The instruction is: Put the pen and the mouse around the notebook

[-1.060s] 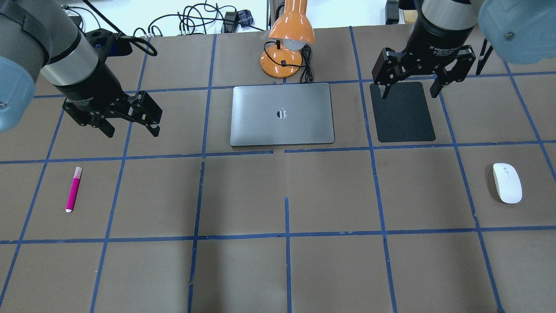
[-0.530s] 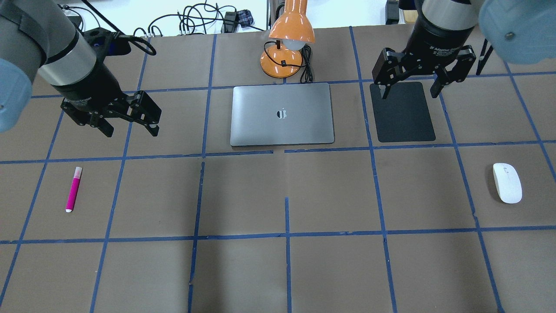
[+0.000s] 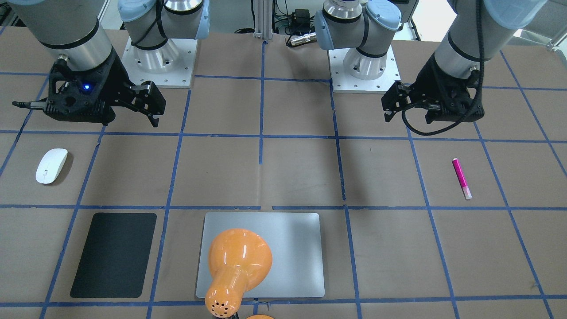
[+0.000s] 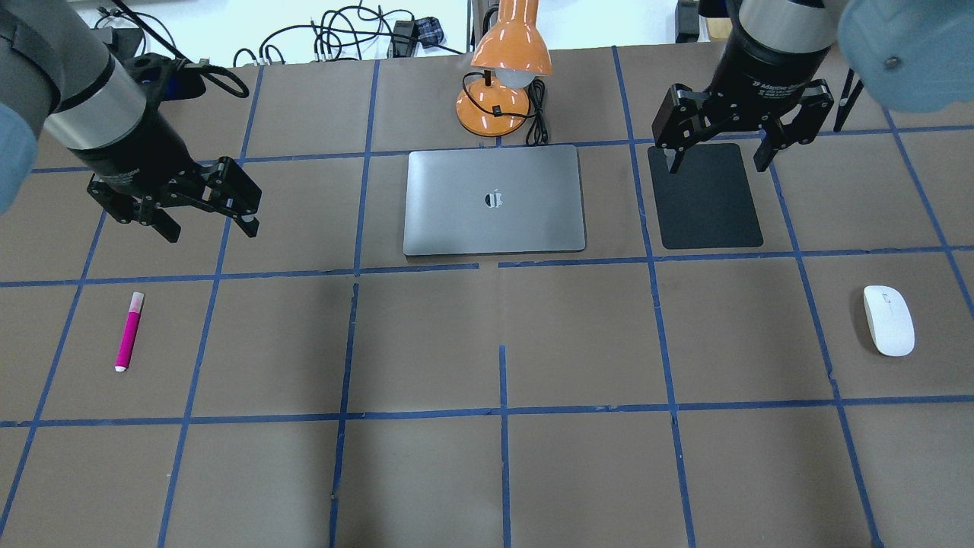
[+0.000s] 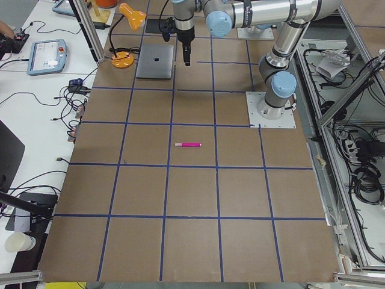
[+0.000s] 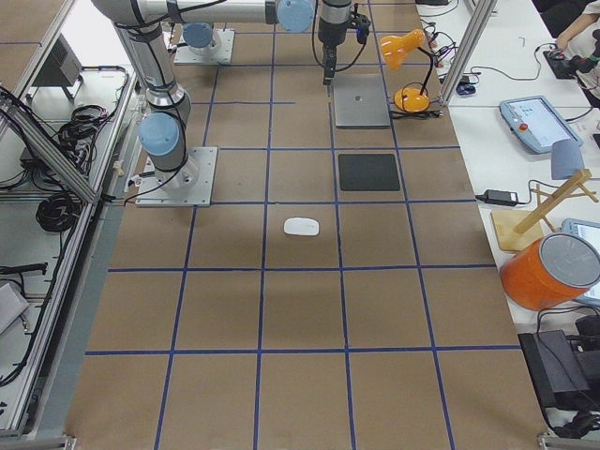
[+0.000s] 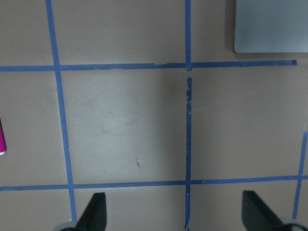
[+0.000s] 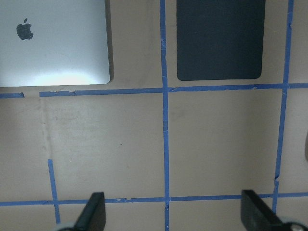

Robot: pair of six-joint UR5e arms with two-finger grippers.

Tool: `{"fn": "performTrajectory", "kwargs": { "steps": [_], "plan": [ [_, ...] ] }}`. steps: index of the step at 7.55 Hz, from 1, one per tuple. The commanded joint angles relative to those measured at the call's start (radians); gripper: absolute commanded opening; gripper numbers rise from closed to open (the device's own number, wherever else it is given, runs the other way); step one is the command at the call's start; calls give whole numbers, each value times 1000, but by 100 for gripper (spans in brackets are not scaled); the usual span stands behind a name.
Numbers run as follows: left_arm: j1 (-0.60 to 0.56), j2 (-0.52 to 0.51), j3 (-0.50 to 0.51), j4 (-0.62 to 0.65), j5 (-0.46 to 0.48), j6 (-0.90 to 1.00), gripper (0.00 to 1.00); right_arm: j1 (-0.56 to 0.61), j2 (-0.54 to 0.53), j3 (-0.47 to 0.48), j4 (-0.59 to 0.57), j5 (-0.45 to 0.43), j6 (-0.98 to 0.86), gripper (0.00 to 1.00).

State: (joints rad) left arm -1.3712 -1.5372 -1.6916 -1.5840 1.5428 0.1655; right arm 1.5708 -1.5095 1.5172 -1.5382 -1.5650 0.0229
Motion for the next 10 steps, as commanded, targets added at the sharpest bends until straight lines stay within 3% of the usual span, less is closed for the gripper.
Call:
{"fn": "performTrajectory", "kwargs": {
  "steps": [1, 3, 5, 6, 8, 10],
  "plan": [
    [111, -52, -26, 22, -1, 5, 100, -5, 0, 1, 0, -3, -3, 100],
    [150, -101, -60, 145, 47, 19, 100, -43, 11, 1, -7, -3, -93, 100],
    [245, -142, -123, 307, 56, 197, 100, -228, 14, 29, -26, -27, -373, 100],
    [303, -161, -179, 375, 62, 269, 100, -309, 14, 82, -69, -18, -426, 100],
    [459, -213, -272, 557, 60, 322, 100, -452, 14, 273, -326, -17, -642, 100],
    [465, -286, -280, 649, 60, 379, 100, -543, 59, 414, -558, -23, -666, 100]
  ]
}}
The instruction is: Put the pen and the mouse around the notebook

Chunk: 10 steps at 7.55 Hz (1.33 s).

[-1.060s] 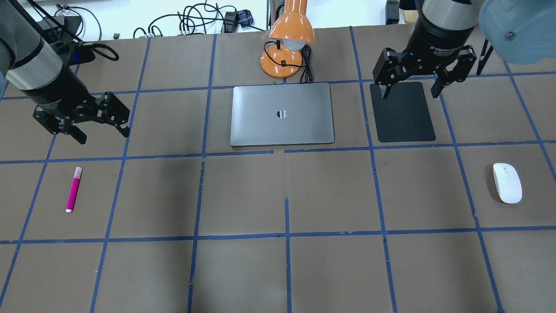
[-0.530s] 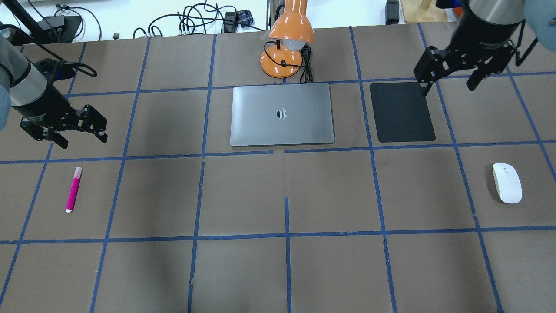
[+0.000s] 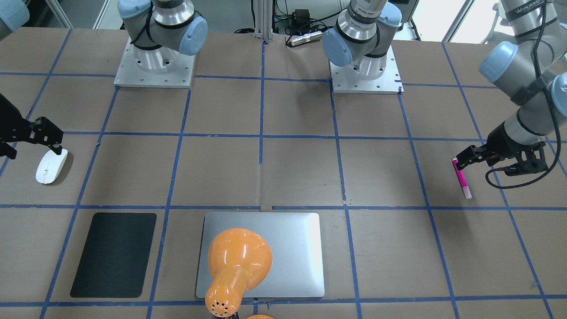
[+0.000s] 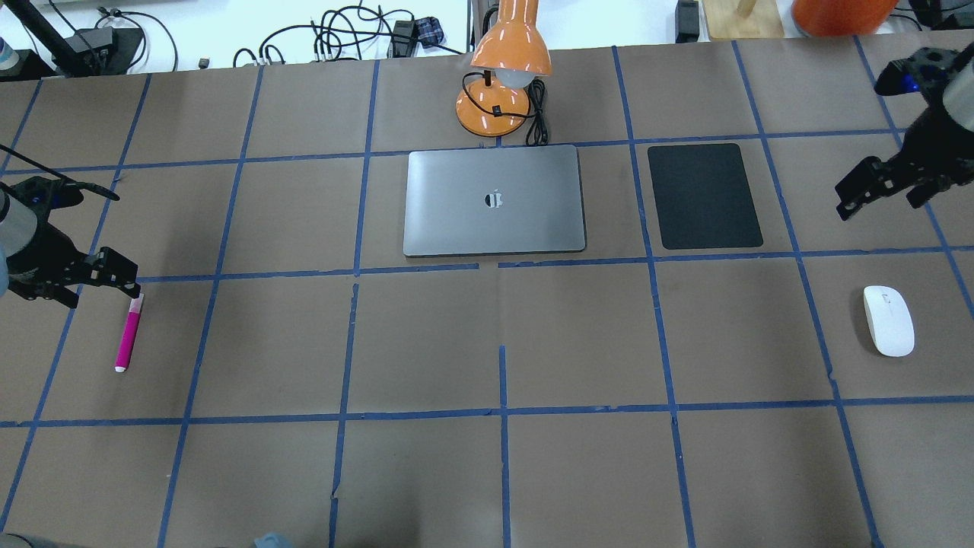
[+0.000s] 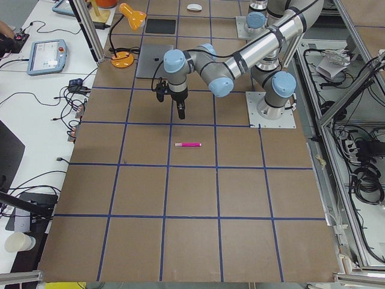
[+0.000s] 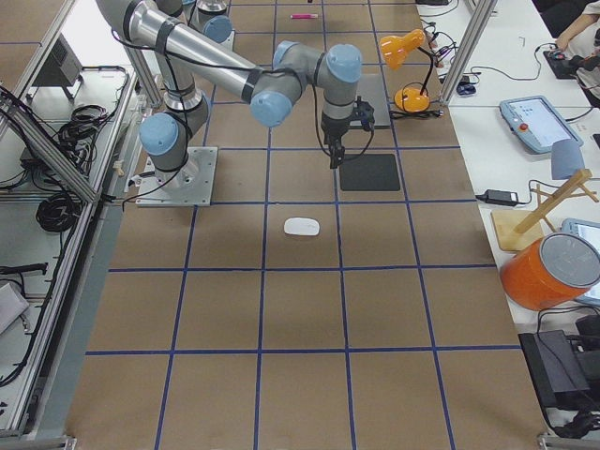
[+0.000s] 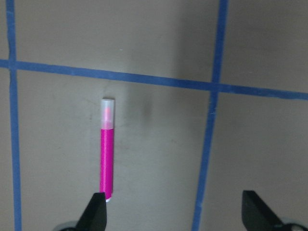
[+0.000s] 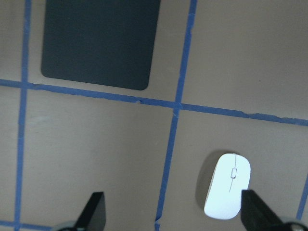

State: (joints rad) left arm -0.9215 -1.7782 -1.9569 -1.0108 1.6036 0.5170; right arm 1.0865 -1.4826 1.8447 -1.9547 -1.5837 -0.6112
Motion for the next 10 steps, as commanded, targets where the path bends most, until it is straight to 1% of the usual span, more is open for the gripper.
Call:
{"fn": "performTrajectory", "kwargs": {
  "steps": [1, 2, 3, 4, 5, 6, 7, 9, 10],
  "plan": [
    [21, -78, -28, 128, -1, 38, 100, -106, 76, 100, -163, -2, -51, 100],
    [21, -101, -34, 138, 1, 38, 100, -141, 114, 103, -165, -8, -80, 100],
    [21, -119, -36, 162, -1, 38, 100, -155, 136, 128, -164, -15, -94, 100],
    [21, -145, -34, 193, 2, 40, 96, -171, 145, 151, -182, -13, -99, 100],
    [21, -159, -36, 192, 1, 41, 96, -174, 166, 156, -212, -28, -99, 100],
    [21, -164, -34, 193, 1, 41, 68, -174, 189, 154, -231, -80, -97, 100],
    [21, -171, -34, 193, 4, 40, 69, -175, 208, 156, -249, -88, -97, 100],
    [21, -179, -25, 193, 6, 43, 69, -175, 220, 159, -245, -88, -93, 100],
    [21, -182, -22, 195, 3, 52, 63, -175, 222, 169, -247, -88, -90, 100]
  ]
}}
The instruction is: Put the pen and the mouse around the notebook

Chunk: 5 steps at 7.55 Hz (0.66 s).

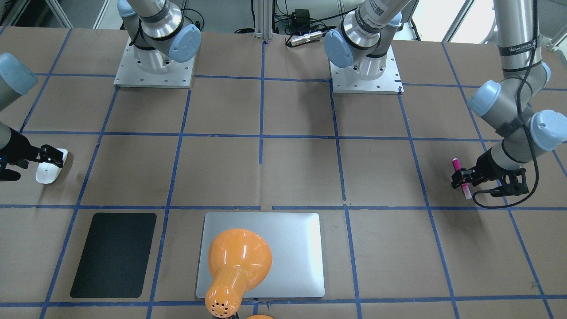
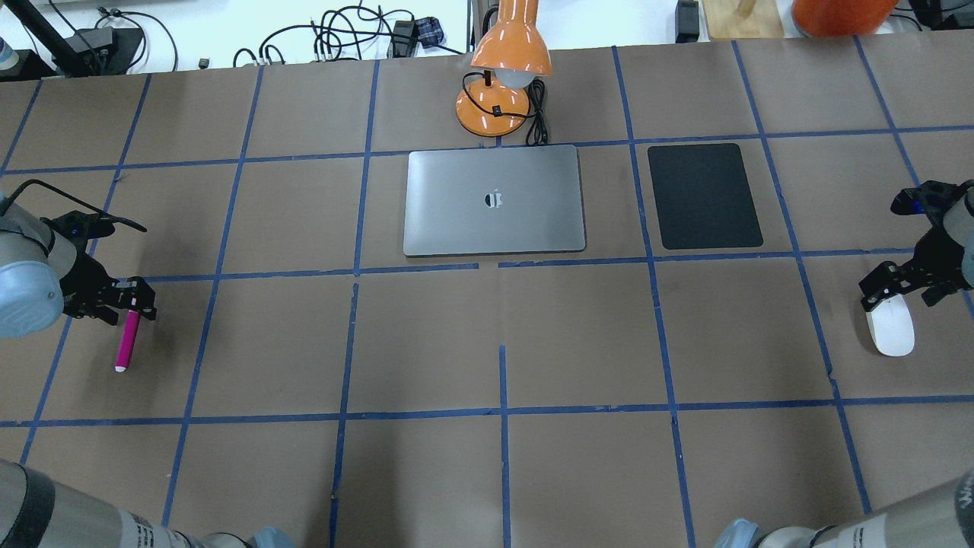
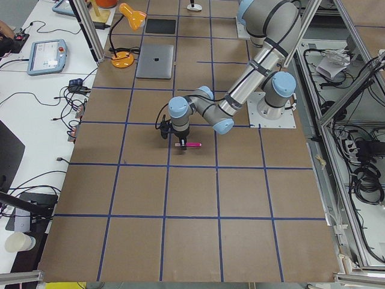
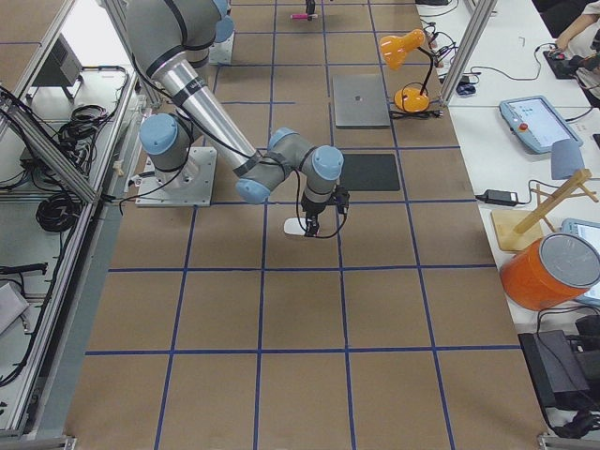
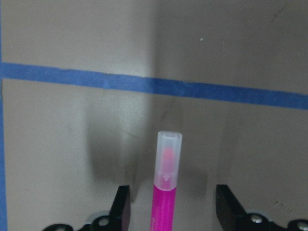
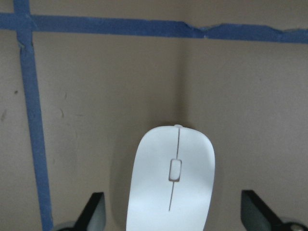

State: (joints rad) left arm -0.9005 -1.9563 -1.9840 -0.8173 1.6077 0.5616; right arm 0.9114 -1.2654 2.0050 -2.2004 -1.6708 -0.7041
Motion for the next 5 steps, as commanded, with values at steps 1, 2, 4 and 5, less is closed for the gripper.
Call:
{"fn": "performTrajectory", "kwargs": {
  "steps": [1, 2, 4, 5],
  "plan": [
    [0, -3, 7, 1, -2, 11, 44, 0, 4, 20, -4, -3, 2, 100],
    [0, -4, 5, 1, -2, 11, 19, 0, 11, 20, -5, -3, 5, 100],
    [0, -1, 5, 3, -3, 15, 0, 0, 52, 12, -5, -4, 9, 100],
    [0, 11, 8, 1, 0, 17, 0, 0, 58, 8, -7, -24, 8, 100]
  ]
}}
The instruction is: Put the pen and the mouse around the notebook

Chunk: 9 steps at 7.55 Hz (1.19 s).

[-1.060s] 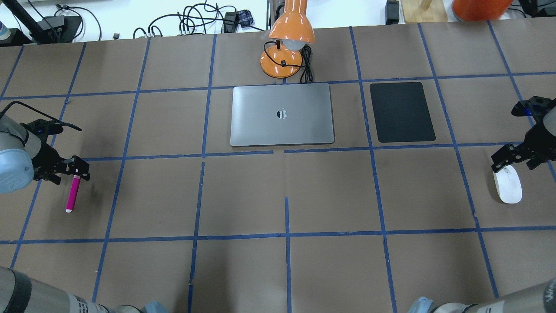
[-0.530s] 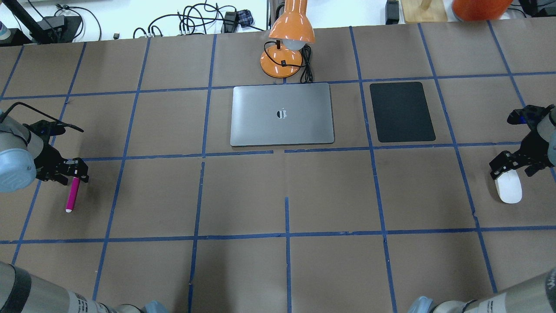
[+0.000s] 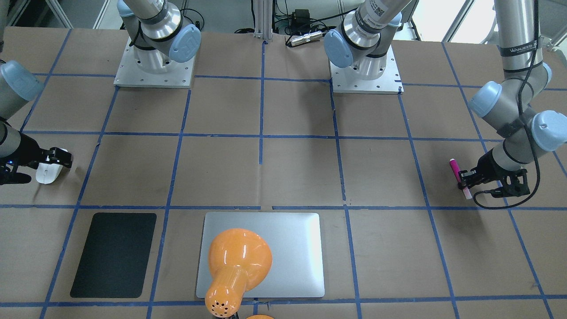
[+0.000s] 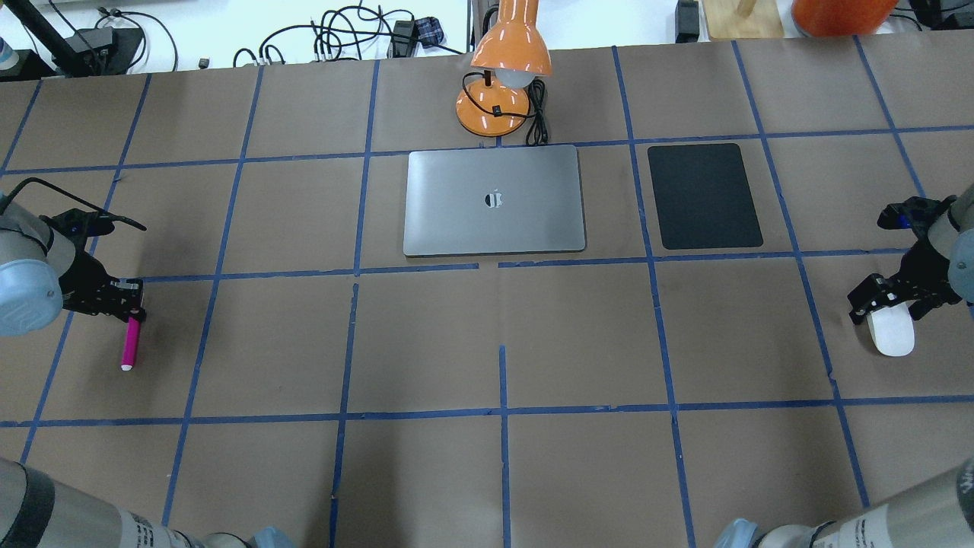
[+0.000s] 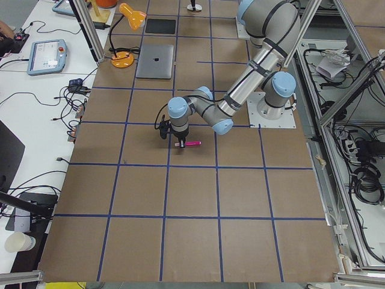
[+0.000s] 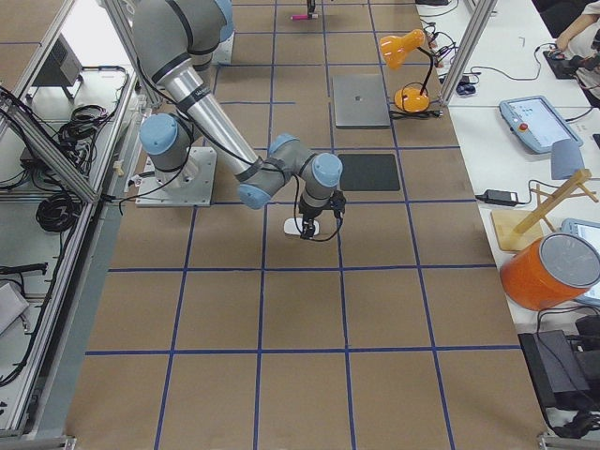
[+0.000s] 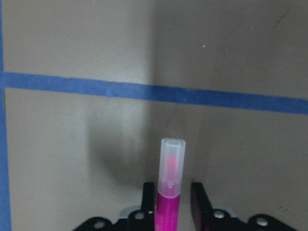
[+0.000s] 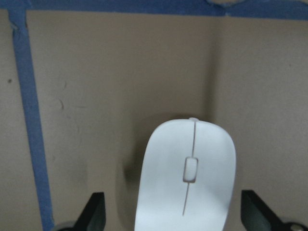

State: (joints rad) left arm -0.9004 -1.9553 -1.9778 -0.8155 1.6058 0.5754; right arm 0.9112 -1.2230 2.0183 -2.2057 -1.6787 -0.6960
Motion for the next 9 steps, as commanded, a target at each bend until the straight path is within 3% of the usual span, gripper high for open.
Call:
{"fn": "performTrajectory", "kwargs": {
  "steps": [1, 2, 4, 6, 8, 9],
  "plan": [
    [-2, 27, 8, -7, 5, -11, 0, 0, 16, -6, -2, -22, -2, 98],
    [-5, 30, 42, -10, 5, -55, 0, 0, 16, -6, -3, -21, -5, 80],
    [-85, 19, 127, -94, -10, -351, 0, 0, 16, -16, -8, -12, 4, 29],
    [-242, 70, 139, -174, -10, -594, 0, 2, 0, -83, 18, -16, 6, 26],
    [-427, 102, 146, -182, -50, -978, 0, 37, -3, -243, 145, 11, 21, 22],
    [-513, 89, 181, -185, -52, -1125, 0, 108, 2, -339, 258, 42, 109, 22]
  ]
}}
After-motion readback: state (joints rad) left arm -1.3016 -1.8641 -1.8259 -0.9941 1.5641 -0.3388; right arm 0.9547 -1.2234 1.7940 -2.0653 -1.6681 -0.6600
